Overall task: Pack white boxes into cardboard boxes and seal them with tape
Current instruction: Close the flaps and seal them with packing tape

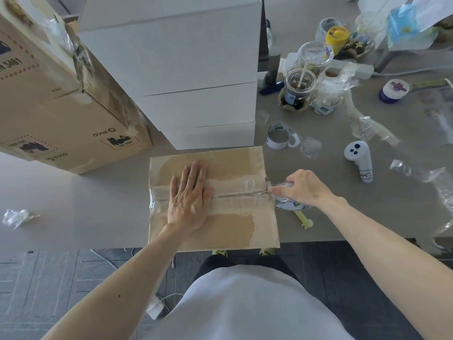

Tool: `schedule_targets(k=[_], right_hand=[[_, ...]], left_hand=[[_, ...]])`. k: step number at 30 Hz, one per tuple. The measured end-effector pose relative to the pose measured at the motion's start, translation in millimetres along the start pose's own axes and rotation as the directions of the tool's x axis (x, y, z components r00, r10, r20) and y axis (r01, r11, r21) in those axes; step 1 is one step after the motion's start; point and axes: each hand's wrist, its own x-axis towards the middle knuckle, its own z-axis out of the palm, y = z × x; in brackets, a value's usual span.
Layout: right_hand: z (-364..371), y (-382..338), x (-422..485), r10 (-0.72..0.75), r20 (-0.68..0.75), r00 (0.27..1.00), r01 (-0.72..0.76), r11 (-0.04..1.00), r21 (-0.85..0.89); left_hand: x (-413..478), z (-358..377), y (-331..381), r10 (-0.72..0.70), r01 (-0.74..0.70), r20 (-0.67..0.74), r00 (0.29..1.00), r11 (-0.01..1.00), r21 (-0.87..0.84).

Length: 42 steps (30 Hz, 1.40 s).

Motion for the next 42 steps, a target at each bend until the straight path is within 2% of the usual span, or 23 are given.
schedule_targets(k=[6, 13, 18, 22, 25, 27, 29, 31, 34, 39, 42], right_hand=[[24.9, -16.1, 18.3, -0.042, 0.074, 0.996, 0.027, 0.98, 0.199], [44.3, -19.5, 32.6, 0.031, 0.074, 0.997, -0.048, 0.972, 0.232], [50.0, -16.3, 34.5, -0.009, 0.062, 0.998, -0.006, 0.97, 0.241], [42.9, 2.8, 19.7, -0.016, 0.012, 1.0, 0.012, 0.944, 0.329], [39.8, 35.9, 5.4, 0.111, -0.116, 0.987, -0.061, 0.928, 0.366], [43.4, 61.7, -2.4, 0.24, -0.201, 0.95, -0.175, 0.939, 0.296], [51.5, 80.0, -9.1, 0.342, -0.19, 0.92, -0.297, 0.927, 0.228], [62.8, 86.9, -15.1, 0.388, -0.132, 0.912, -0.371, 0.918, 0.137], [82.1, 89.3, -18.3, 0.411, -0.122, 0.903, -0.409, 0.912, 0.039], [98.3, 86.4, -16.0, 0.47, -0.144, 0.871, -0.471, 0.882, 0.035], [92.4, 84.4, -22.1, 0.507, -0.136, 0.851, -0.493, 0.861, 0.123]], left_hand=[[-4.8, -11.8, -40.8, -0.023, 0.022, 0.003, 1.0, 1.0, 0.013], [-6.4, -15.2, -41.6, -0.05, 0.05, 0.014, 0.999, 0.999, 0.015], [-6.6, -15.8, -40.3, -0.044, 0.044, 0.011, 0.999, 0.999, 0.032], [-6.1, -18.3, -37.0, -0.056, 0.055, 0.022, 0.998, 0.998, 0.027], [-2.6, -20.1, -29.3, -0.071, 0.071, -0.017, 0.997, 0.997, -0.004], [3.5, -21.6, -20.0, -0.032, 0.032, -0.031, 0.999, 0.999, -0.02], [15.6, -23.0, -5.4, 0.059, -0.059, -0.022, 0.998, 0.998, -0.015], [30.0, -23.6, 13.4, 0.146, -0.146, -0.011, 0.989, 0.989, -0.017], [48.7, -26.9, 43.7, 0.203, -0.202, 0.015, 0.979, 0.978, -0.046], [63.1, -32.4, 68.9, 0.261, -0.266, 0.135, 0.956, 0.964, 0.019], [71.7, -34.0, 74.3, 0.346, -0.345, 0.144, 0.927, 0.938, -0.03]])
